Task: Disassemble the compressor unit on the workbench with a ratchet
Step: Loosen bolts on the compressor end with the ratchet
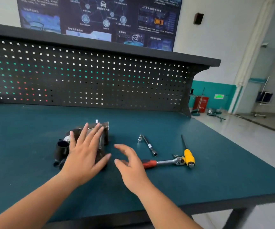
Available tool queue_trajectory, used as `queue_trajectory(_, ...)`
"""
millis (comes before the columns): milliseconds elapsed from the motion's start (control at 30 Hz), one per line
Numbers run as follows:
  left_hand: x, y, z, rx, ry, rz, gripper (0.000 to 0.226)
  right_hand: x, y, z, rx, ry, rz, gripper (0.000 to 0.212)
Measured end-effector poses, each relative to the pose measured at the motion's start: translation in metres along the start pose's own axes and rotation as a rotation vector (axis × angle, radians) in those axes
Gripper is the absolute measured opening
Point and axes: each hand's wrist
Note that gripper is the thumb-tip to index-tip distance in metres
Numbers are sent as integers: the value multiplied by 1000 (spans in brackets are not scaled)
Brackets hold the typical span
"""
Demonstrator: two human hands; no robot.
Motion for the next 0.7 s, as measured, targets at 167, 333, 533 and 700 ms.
queue_trajectory(167,-17,78,-35,191,-147,-211,51,17,6,44,-471,408,-150,35)
queue_trajectory(333,-29,117,-86,-65,-545,-182,53,33,16,85,-749,629,-407,21)
queue_trajectory(533,-35,120,-96,-125,-513,-134,26,50,26,103,-1010,427,-664,41)
queue_trajectory(700,-8,107,-71,50,-413,-47,31,50,16,90,-1009,366,-659,45)
Point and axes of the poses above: each hand's wrist, its own x-axis away from the middle knuckle, its own z-axis out of the back of the hand, y = z × x, and after that the axes turned 3 degrees about y, right-handed
